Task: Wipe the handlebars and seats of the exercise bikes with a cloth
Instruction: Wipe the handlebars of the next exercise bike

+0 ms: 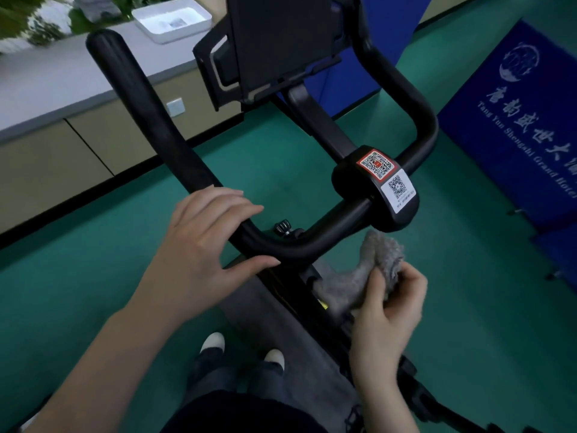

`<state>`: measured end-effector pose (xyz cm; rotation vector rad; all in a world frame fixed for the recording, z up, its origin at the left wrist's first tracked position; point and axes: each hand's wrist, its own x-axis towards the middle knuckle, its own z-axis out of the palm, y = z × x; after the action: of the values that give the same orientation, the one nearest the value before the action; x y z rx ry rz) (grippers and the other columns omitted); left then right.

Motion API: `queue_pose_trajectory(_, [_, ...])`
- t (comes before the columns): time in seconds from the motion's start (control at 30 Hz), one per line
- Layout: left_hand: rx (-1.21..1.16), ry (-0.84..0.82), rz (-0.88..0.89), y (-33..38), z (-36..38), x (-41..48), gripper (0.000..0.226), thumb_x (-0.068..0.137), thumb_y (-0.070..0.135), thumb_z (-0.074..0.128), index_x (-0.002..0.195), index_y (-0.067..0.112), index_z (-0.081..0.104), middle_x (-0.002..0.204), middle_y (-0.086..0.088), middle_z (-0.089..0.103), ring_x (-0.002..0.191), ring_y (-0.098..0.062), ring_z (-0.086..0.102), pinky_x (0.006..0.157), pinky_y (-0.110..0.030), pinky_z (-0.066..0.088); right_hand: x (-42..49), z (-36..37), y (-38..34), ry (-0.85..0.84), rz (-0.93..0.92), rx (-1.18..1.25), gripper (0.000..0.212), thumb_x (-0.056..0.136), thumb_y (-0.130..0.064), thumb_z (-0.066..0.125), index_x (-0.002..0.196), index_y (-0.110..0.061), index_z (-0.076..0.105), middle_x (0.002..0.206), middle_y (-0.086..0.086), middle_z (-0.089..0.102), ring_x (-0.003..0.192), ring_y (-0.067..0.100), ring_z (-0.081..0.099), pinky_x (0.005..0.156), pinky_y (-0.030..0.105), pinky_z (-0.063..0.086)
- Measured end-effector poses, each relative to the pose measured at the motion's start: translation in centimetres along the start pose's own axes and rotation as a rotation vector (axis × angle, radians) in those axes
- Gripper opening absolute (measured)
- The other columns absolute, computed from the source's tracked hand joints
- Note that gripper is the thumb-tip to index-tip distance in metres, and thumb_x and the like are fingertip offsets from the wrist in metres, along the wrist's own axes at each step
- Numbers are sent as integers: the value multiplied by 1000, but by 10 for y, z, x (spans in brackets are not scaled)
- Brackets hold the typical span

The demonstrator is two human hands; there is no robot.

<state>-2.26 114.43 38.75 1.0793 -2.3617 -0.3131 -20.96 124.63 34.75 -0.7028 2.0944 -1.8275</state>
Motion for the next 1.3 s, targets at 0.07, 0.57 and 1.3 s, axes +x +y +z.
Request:
queue_pose_trajectory(0.07, [8, -4, 6, -1, 0, 0, 63, 81, 63, 54, 114, 10, 64, 114, -1, 63, 119, -20, 50, 108, -34, 27, 6, 13, 3, 43, 69, 34, 25, 93, -4, 55, 96, -28, 49, 93, -6, 56, 84, 5, 54, 81, 27, 47])
queue_pose_trajectory(0.57, [2, -20, 100, -10, -3, -3, 51, 83, 51, 63, 115, 11, 65, 118, 0, 61, 122, -22, 51, 107, -46, 34, -6, 63, -4, 74, 372, 585, 28, 89, 13, 51, 92, -13, 44, 99, 12, 54, 98, 23, 51, 98, 44, 39])
queue_pose_trajectory(1.3, [11, -103, 214, -24, -14, -1, 48, 86, 41, 63, 123, 12, 61, 125, 0, 58, 126, -20, 46, 109, -41, 31, -90, 86, -15, 179, 277, 450, 17, 87, 4, 60, 93, -9, 51, 82, -4, 55, 78, 4, 53, 73, 16, 46])
